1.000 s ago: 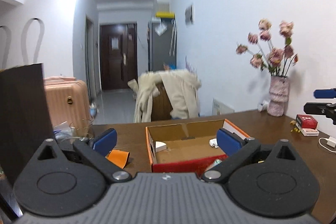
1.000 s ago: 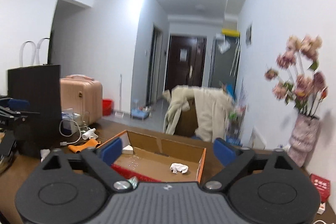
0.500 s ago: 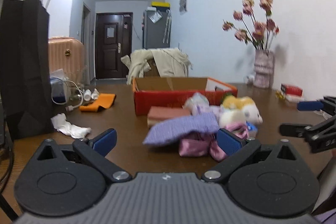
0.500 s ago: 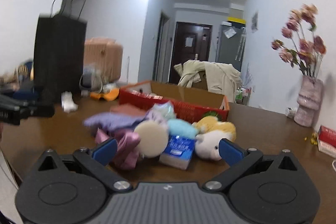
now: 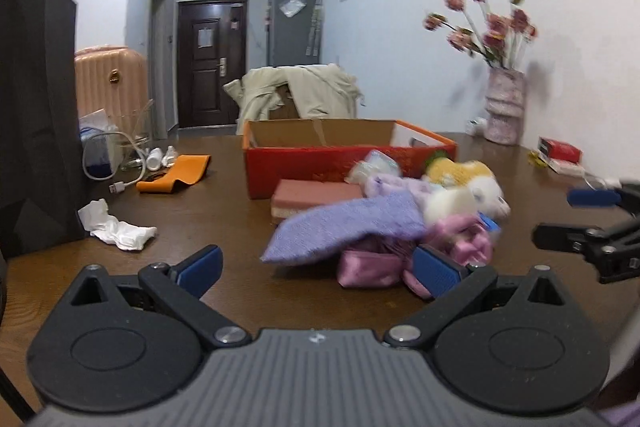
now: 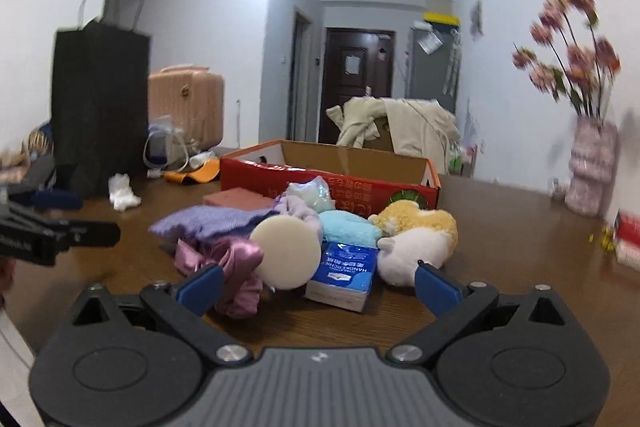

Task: Organize soft objects
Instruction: 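Return to the pile and grasp the lavender cloth with both tools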

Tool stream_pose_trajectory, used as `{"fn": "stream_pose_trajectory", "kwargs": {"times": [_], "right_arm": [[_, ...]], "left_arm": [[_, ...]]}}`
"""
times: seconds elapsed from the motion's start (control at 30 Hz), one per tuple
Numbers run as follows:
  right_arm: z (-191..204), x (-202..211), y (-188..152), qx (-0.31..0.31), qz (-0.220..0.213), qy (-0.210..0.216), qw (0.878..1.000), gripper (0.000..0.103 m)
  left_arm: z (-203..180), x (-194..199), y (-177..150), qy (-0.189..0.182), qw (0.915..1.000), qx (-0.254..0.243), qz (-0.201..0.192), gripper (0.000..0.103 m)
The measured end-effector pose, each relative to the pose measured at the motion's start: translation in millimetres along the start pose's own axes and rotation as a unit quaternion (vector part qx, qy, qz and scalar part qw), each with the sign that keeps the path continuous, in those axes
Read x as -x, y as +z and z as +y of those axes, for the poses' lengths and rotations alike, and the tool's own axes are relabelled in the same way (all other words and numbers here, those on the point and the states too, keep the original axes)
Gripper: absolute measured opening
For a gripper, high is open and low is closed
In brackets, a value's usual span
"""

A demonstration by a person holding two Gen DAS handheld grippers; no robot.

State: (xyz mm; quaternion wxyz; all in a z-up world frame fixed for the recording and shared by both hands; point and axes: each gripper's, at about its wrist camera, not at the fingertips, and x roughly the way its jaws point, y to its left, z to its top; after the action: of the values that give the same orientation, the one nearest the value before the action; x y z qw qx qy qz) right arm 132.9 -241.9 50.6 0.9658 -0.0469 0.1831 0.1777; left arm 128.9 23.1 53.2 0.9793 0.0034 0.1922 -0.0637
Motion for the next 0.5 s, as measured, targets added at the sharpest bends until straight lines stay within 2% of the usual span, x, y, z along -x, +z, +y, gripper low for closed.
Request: {"fn": "stream_pose_trajectory", "kwargs": {"times": [0.07,0.13,0.2,0.23,0.27,0.3,0.37,0.43,0.5], "right_arm": [[2,-6,5,-0.011,0.005,0.019,1.0,0.091],[9,-13,9,-0.004,0.009,0.039,0.999,0.084],[16,-21,12,-0.004,0.014,0.055,0.998,0.081],[18,-26,15,-0.011,0.018,0.064,0.998,0.076],[18,-31,19,-0.023,0.02,0.073,0.997,0.067],[18,-37,25,-0.039,0.026,0.087,0.995,0.063],[18,-53,36,-0.069,0.044,0.119,0.99,0.047],[22,-73,49,-0.081,0.056,0.143,0.985,0.043],[30,-97,57,-0.071,0.083,0.139,0.984,0.043]], "left_arm": [[10,-10,8,-0.002,0.9995,0.027,0.015,0.103],[23,-22,13,-0.024,0.9973,0.061,0.031,0.102],[32,-35,15,-0.032,0.9953,0.083,0.04,0.102],[37,-42,17,-0.034,0.9941,0.093,0.044,0.099],[41,-49,18,-0.033,0.9928,0.103,0.052,0.097],[45,-56,20,-0.033,0.9916,0.11,0.059,0.091],[51,-75,25,-0.032,0.9891,0.119,0.081,0.083],[56,-90,29,-0.034,0.9859,0.132,0.098,0.078],[64,-102,30,-0.062,0.9805,0.153,0.106,0.077]]}}
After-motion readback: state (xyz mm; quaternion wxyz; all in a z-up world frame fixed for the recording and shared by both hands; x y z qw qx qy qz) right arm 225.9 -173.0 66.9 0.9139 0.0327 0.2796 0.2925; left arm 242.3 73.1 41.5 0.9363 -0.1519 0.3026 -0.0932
